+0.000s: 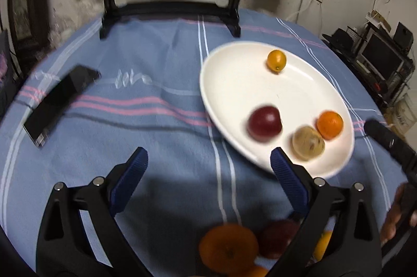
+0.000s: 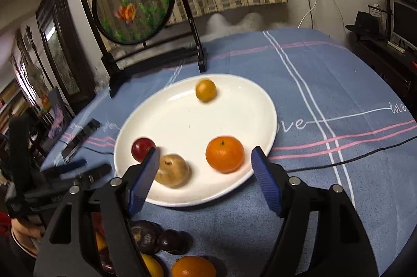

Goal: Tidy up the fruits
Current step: 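Move both tools back toward the fruit cluster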

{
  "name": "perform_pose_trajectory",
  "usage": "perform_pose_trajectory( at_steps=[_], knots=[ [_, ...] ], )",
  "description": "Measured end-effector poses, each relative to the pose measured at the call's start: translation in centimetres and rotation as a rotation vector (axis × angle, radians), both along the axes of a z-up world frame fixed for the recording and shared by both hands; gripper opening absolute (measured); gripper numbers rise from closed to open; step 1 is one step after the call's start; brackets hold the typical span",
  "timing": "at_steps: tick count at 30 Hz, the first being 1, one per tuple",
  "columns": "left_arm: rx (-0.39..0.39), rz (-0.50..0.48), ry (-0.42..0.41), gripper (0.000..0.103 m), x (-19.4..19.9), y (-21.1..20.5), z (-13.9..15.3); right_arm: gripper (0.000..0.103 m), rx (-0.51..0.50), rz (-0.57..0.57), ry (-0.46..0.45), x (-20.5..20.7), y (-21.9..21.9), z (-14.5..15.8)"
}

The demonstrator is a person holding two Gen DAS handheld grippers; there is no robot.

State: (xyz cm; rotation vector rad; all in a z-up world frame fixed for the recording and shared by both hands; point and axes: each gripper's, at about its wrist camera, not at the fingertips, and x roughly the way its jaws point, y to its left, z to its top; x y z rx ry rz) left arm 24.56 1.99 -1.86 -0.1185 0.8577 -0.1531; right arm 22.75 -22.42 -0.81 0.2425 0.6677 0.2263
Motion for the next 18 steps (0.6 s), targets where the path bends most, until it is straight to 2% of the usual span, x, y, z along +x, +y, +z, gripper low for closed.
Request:
perform_pose_trajectory(
  at_steps=[2,6,10,14,18],
  knots=[
    [-0.019,0.013,0.001,0.097,-0.6,0.6,0.1,0.084,0.007,-0.007,-0.004,-0.1,-0.1,-0.1],
    [-0.052,0.053,-0.027,0.097,-2.7,2.5,0.4,0.085,-0.001,0.003,0.017,0.1,0.1,-0.8],
    [-0.086,0.069,0.005,0.097,-4.0,3.8,-0.6,0.085,-0.002,0.025,0.035,-0.4,0.2,-1.2],
    [-0.093,0.056,0.002,0.097,-5.7,4.6,-1.2,0.085,0.046,0.031,0.054,-3.2,-0.9,-1.5],
    [-0.121,-0.021,0.007,0.097,-7.6,4.3,-1.7,0.085,0.059,0.056,0.038,-7.8,-1.7,-1.5]
  ],
)
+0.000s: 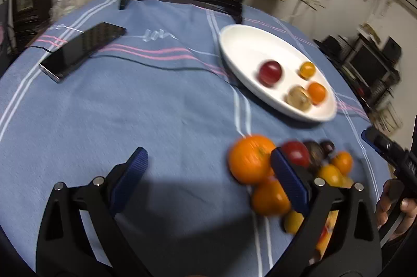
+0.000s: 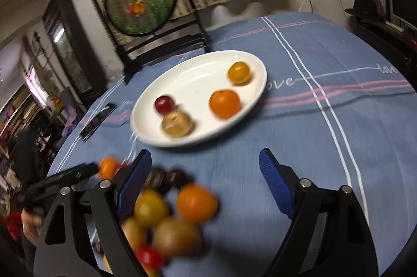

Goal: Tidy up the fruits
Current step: 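Move both tools back toward the fruit cluster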

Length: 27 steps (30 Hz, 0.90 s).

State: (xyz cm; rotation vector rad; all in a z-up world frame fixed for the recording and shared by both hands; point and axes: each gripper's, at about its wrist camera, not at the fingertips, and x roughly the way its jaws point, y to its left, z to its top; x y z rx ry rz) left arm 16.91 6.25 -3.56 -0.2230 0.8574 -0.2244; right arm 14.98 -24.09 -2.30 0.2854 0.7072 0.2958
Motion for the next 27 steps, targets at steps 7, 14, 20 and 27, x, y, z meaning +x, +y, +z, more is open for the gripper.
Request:
perform_pose_trajectory(
  at_steps=[7,14,20,27],
  knots=[
    [-0.07,-0.025,0.0,0.097,-1.3,0.1,-0.1,0.085,-0.157,0.143,-0.004,-7.0,1.8,0.0],
    [-0.024,0.004,0.017,0.097,-1.1,-0.1,-0.3,0.081,-0.284,0.255,0.041,-9.6,4.6,-1.6],
    [-0.001,-0.004,0.033,0.097,-1.0,-0.4,-0.5,0.058,-0.332,0.31,0.089,-9.0,6.9,-3.0],
    [0.019,-0.034,0.035,0.097,-1.8,-0.9,-0.5,0.035,-0.354,0.314,0.1,-8.3,8.2,-3.7]
  ],
)
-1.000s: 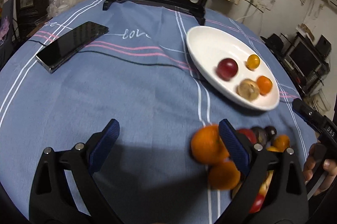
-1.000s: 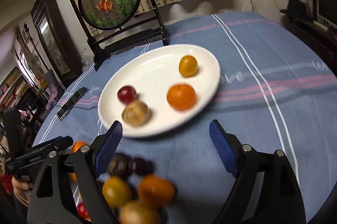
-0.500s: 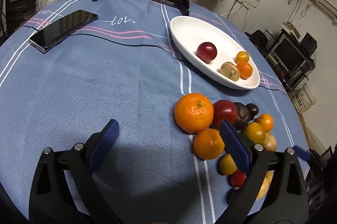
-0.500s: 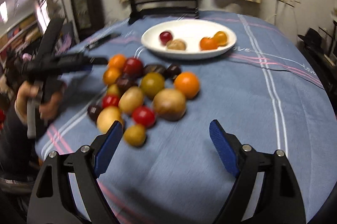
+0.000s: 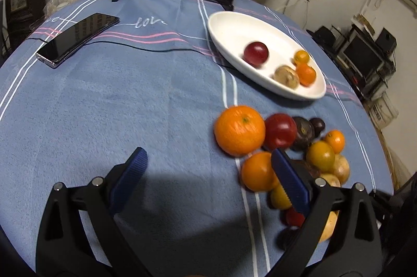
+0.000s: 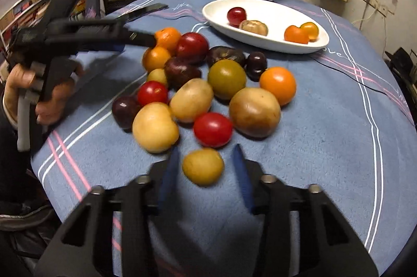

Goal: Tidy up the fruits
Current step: 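Move both tools back toward the fruit cluster, then grasp a dark plum with the left tool while the right tool grasps a small yellow fruit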

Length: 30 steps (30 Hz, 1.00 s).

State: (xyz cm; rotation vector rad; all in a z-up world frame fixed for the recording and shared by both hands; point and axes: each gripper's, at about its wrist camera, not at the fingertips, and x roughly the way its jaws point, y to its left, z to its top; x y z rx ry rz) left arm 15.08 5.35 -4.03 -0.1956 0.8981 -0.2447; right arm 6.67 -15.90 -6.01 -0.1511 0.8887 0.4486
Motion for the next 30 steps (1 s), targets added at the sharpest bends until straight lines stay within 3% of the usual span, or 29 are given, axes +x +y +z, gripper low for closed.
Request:
perform_pose_trajectory(
  at_steps=[4,7,16,23,30],
  knots=[
    [0.122,-0.119,-0.039,0.098,-3.2,-2.4,0.4,0.03,0.111,-0.011,0.03,0.4,-1.6,0.0],
    [0.204,-0.157,-0.046,0.098,-5.2,-3.5,0.3,0.03,0.108,-0.013,0.025,0.3,-1.5,0.1],
    [0.177,-0.159,-0.047,0.099,-7.2,-3.1,0.7,0.031,0.029,0.003,-0.023,-1.2,-0.9,0.0],
    [0.144,-0.181,-0.095,0.099,-8.3,-3.2,1.9,0.03,-0.003,-0.001,-0.044,-1.5,-0.6,-0.1],
    [0.211,-0.233,-0.049,0.099,-8.4,-5.1,0.3,0.031,0.044,-0.005,-0.036,-1.5,-1.2,-0.1]
  ],
)
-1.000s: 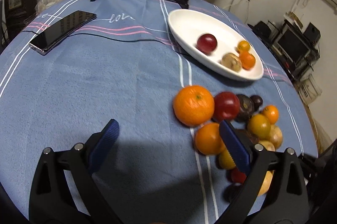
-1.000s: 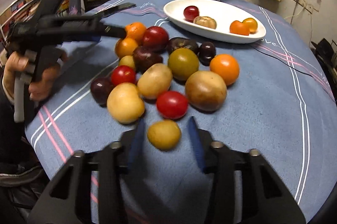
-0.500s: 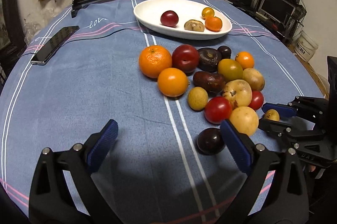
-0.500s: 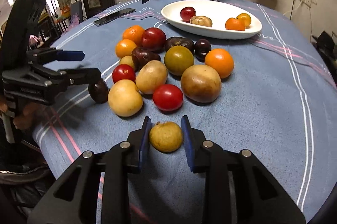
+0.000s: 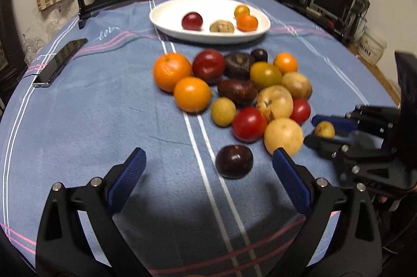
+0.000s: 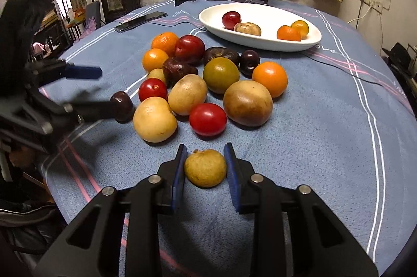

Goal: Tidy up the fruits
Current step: 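Grasp a dark plum with the left tool while the right tool grasps a small yellow fruit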

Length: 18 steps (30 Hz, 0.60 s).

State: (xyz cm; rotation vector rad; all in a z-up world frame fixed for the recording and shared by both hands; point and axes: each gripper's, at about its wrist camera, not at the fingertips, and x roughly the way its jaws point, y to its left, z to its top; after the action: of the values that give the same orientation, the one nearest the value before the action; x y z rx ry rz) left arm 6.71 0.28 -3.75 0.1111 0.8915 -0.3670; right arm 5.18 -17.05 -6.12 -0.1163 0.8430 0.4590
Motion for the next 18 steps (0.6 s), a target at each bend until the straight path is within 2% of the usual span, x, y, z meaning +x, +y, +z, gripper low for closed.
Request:
perform_pose_trajectory(
  at_steps=[4,6,9,12,13,14,16,18],
  knots=[
    [0.039,-0.005,0.027,0.098,0.0,-0.6,-0.9,0.031,0.016,0.001,0.003,0.0,-0.2,0.0],
    [0.05,0.001,0.038,0.089,0.1,-0.6,-1.3,0.031,0.031,0.0,0.008,0.1,-0.3,0.0],
    [0.068,0.009,0.044,0.083,0.3,-1.0,-1.7,0.031,0.034,0.0,0.008,0.1,-0.3,0.0],
    [0.059,-0.02,0.019,0.053,0.1,-1.5,-1.3,0.031,0.032,0.0,0.006,0.1,-0.3,0.1],
    [0.05,-0.045,0.013,0.038,-0.1,-1.8,-1.2,0.03,0.032,0.0,0.005,0.1,-0.3,0.0],
    [0.056,-0.068,0.003,0.032,-0.4,-2.3,-1.2,0.03,0.029,0.0,0.004,0.1,-0.3,0.0],
    [0.093,-0.077,-0.028,0.032,-0.8,-3.0,-1.2,0.03,0.015,0.0,-0.004,0.0,-0.1,0.1],
    [0.096,-0.082,-0.033,0.032,-0.9,-3.2,-1.2,0.03,0.003,-0.004,-0.011,-0.2,0.0,0.1]
  ],
)
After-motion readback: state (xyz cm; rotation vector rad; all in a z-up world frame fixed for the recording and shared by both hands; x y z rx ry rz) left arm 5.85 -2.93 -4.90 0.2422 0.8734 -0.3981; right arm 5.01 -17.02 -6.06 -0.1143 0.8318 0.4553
